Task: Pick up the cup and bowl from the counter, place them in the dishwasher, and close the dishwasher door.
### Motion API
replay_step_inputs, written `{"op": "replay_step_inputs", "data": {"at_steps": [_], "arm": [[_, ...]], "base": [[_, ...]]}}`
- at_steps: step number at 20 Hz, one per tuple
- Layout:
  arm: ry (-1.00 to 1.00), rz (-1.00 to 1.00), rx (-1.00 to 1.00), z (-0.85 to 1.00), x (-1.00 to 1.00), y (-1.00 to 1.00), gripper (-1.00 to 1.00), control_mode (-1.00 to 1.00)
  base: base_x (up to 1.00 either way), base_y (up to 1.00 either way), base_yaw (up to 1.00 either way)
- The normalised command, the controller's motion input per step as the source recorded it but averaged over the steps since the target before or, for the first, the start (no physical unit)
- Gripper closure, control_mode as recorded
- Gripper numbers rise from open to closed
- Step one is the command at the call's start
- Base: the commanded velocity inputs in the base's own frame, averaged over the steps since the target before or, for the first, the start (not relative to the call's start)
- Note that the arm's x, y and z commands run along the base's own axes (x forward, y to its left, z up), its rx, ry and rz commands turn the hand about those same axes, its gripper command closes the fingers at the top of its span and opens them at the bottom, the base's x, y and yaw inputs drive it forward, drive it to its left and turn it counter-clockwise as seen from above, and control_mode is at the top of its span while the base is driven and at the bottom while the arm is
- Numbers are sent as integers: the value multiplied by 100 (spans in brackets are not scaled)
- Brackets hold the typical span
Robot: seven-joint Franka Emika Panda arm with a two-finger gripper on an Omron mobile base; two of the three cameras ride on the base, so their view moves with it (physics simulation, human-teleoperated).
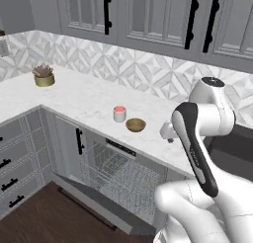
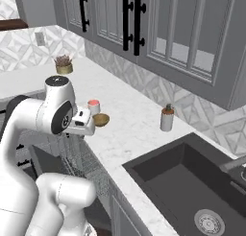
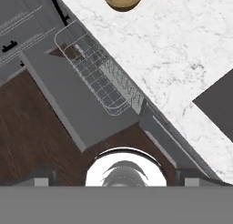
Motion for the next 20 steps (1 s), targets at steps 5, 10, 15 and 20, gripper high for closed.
{"op": "replay_step_inputs", "data": {"at_steps": [5, 10, 15, 20], "arm": [[0, 0, 0, 0, 0, 0, -100, 100], [0, 0, 0, 0, 0, 0, -100, 100], [4, 6, 0, 0, 21, -3, -100, -100], [11, 9, -3, -5, 77, -1, -100, -100]], "base": [[54, -5, 44], [24, -2, 38], [23, 0, 13], [0, 0, 0]]}}
